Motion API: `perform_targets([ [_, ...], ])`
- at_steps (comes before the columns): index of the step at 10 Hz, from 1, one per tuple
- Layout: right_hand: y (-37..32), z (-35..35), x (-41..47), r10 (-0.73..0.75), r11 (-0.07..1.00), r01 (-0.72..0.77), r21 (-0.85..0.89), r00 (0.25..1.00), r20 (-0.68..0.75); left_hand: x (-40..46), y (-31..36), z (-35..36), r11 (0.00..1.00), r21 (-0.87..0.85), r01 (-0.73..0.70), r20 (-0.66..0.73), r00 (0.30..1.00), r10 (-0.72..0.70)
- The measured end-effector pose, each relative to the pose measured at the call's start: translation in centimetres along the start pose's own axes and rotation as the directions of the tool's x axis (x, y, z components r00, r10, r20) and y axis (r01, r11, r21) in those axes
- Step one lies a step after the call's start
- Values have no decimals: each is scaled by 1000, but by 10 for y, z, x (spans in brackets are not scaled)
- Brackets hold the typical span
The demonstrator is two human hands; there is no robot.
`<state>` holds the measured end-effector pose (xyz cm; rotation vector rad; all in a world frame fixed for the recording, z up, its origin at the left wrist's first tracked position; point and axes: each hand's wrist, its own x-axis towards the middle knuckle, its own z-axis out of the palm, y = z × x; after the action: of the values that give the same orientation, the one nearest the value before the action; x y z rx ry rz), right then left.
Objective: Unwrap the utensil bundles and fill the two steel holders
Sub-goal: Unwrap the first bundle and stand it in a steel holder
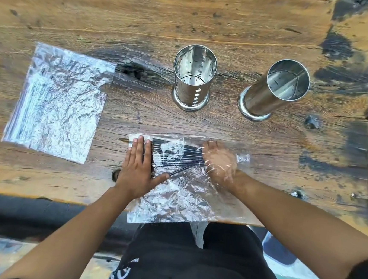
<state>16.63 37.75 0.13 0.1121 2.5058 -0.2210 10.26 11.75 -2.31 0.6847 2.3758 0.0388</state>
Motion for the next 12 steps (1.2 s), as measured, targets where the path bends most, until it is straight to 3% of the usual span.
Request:
perform_targets([
  [1, 0, -6, -4, -25, 999, 26, -43, 999, 21, 3, 0, 0, 1000, -20, 9, -2, 1000, -9],
  [2, 7, -9, -6, -7, 999, 4, 38, 997, 73, 3, -1, 0, 1000, -19, 9, -14, 1000, -9],
  [3, 20, -12, -30, 125, 990, -131, 47, 986, 112, 4, -2, -1, 999, -5, 34, -2, 999, -34],
  [4, 33, -3, -44, 160, 986, -165, 38, 981, 107, 4, -1, -3, 999, 17, 48, 7, 999, -48],
  [6, 49, 13, -58, 113, 990, -112, -87, 994, 7, 2, 9, -8, 998, 21, 65, -33, 997, -64],
  [8, 39, 15, -56, 43, 996, -51, -68, 993, -109, 6, 19, -12, 991, 112, 75, 35, 996, -79],
  [10, 19, 17, -39, 3, 999, -7, -33, 994, -114, 7, 20, -13, 991, 105, 86, 52, 994, -92],
  [11, 9, 16, -30, 0, 1000, -1, -23, 999, -34, 8, 20, -13, 991, 104, 80, 54, 995, -86],
  [12, 11, 12, -30, -22, 999, 19, -42, 996, -82, 8, 20, -12, 992, 102, 77, 45, 996, -82],
])
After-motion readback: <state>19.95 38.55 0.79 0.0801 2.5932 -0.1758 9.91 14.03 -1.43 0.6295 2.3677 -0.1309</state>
